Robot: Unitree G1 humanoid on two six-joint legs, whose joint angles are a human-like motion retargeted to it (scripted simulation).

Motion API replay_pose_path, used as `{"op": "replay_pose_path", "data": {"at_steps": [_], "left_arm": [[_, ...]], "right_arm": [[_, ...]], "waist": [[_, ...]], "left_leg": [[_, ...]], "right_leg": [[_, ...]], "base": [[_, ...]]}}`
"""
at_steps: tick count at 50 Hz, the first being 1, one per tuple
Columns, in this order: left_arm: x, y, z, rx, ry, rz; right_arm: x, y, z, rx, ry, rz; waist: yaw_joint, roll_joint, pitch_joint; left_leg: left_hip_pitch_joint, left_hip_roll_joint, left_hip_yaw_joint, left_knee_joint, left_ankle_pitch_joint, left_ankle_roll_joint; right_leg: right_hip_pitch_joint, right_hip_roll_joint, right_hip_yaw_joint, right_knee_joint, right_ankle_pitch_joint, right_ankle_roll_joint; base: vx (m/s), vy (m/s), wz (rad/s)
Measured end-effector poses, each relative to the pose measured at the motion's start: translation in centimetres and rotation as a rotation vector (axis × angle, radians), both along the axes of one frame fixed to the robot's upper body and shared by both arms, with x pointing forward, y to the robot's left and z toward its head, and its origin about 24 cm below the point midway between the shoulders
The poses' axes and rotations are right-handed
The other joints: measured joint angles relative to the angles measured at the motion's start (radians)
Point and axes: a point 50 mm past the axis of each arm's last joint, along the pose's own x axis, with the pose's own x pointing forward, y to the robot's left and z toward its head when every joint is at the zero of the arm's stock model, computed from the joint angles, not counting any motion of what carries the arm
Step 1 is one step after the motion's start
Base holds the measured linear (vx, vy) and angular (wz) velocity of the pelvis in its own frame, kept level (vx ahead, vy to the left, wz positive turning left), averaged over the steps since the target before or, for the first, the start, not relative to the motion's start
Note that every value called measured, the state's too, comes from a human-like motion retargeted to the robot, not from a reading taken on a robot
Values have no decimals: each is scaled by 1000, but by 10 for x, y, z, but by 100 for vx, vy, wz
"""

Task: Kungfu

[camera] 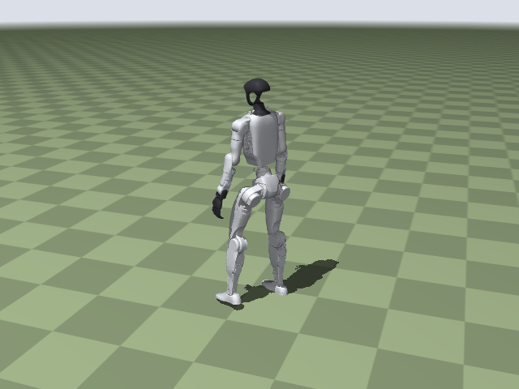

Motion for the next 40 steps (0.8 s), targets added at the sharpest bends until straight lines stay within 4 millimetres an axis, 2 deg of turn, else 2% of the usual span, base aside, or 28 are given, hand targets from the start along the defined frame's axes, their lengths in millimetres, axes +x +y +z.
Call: {"op": "replay_pose_path", "data": {"at_steps": [3,7,10,13,17,20,24,32,35,38,40], "left_arm": [[-21,-6,-6,1,63,73],[-56,-8,-9,-2,171,128],[-80,-11,-10,-7,233,185],[-104,-14,-10,-31,273,285],[-131,-20,-8,-58,318,424],[-141,-23,-7,-65,330,494],[-134,-23,-8,-65,309,519],[-89,-30,-14,-111,182,430],[-76,-33,-15,-155,149,384],[-60,-32,-14,-195,122,324],[-50,-30,-13,-219,120,267]], "right_arm": [[8,-2,1,75,52,9],[9,-10,1,75,59,-49],[4,-14,1,49,61,-113],[-5,-12,0,47,90,-165],[-20,-5,-2,72,143,-217],[-27,2,-3,92,170,-242],[-28,14,-4,92,156,-305],[-30,18,-4,76,113,-377],[-30,17,-4,63,108,-384],[-22,18,-4,62,73,-410],[-15,19,-4,66,50,-418]], "waist": [[2,-3,19],[-5,3,24],[-25,25,15],[-7,7,13],[-15,23,2],[-26,36,1],[-52,32,16],[-2,20,-5],[-14,36,-33],[-29,45,-38],[-30,47,-37]], "left_leg": [[-26,15,58,6,33,-33],[-10,64,327,33,-47,-43],[20,59,403,60,-90,-39],[73,54,519,74,-93,-52],[136,36,531,25,-141,-37],[158,14,488,-44,-156,-14],[146,17,483,-40,-169,-7],[142,-19,427,-81,-130,49],[140,-32,399,-100,-142,61],[145,-40,385,-115,-151,76],[148,-41,379,-121,-151,82]], "right_leg": [[9,19,-27,-22,-9,-39],[15,33,-96,-44,-17,-79],[10,43,-165,-45,-29,-94],[5,44,-151,-42,-34,-96],[12,64,-188,-50,-44,-103],[13,76,-219,-48,-51,-109],[17,57,-257,-48,-56,-111],[36,36,-326,-45,-53,-88],[31,28,-343,-16,-56,-47],[3,13,-316,61,-45,42],[-29,8,-278,125,-9,73]], "base": [[-28,-43,114],[-18,-26,116],[-11,-18,120],[-7,-14,48],[1,-7,50],[-1,-4,56],[-5,0,84],[16,19,29],[22,23,22],[16,24,14],[12,15,-4]]}}
